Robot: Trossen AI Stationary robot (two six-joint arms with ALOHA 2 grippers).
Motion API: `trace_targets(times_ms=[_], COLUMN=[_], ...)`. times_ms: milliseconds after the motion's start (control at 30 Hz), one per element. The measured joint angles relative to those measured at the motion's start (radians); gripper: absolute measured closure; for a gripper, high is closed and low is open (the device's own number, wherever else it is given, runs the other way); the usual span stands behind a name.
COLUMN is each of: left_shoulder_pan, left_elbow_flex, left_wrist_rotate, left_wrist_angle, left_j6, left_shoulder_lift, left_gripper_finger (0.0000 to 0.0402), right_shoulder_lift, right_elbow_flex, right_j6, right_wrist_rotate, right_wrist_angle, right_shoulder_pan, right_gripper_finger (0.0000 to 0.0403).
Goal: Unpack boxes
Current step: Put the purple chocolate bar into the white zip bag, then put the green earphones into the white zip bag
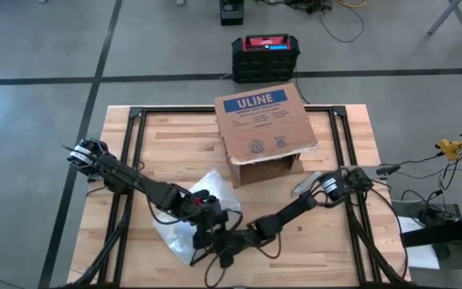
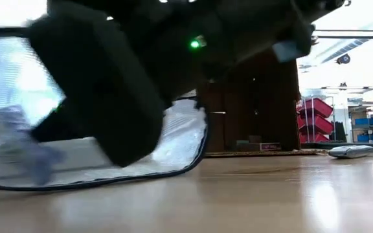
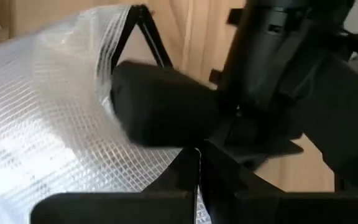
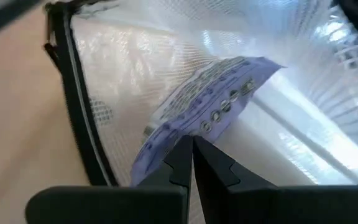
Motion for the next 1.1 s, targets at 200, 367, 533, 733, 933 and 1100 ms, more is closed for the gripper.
trace_targets(times_ms=[200, 367, 533, 733, 933, 1100], left_shoulder_pan=[-0.002, -0.006, -0.005, -0.007, -0.023, -0.047], left_elbow_flex=[-0.004, -0.004, 0.000, -0.001, -0.002, -0.008], left_wrist_rotate=[0.013, -0.014, -0.069, -0.108, -0.144, -0.185], left_wrist_angle=[-0.033, -0.032, -0.041, -0.037, -0.040, -0.024], left_j6=[0.029, 0.022, -0.016, -0.025, -0.030, -0.068], left_shoulder_lift=[0.003, -0.002, 0.000, -0.028, -0.050, -0.027], left_gripper_finger=[0.0401, 0.0401, 0.0401, 0.0401, 0.0401, 0.0401], right_shoulder_lift=[0.057, 0.033, -0.014, -0.069, -0.197, -0.454], right_elbow_flex=[0.093, 0.088, 0.087, 0.068, -0.060, -0.317], right_j6=[0.036, 0.025, 0.018, 0.134, 0.279, 0.391], right_wrist_rotate=[-0.063, -0.056, 0.015, 0.035, 0.158, 0.336], right_wrist_angle=[0.044, -0.023, -0.216, -0.444, -0.593, -0.621], right_shoulder_pan=[-0.012, -0.008, 0.022, 0.064, 0.097, 0.112], right_gripper_finger=[0.0403, 0.0403, 0.0403, 0.0403, 0.0403, 0.0403])
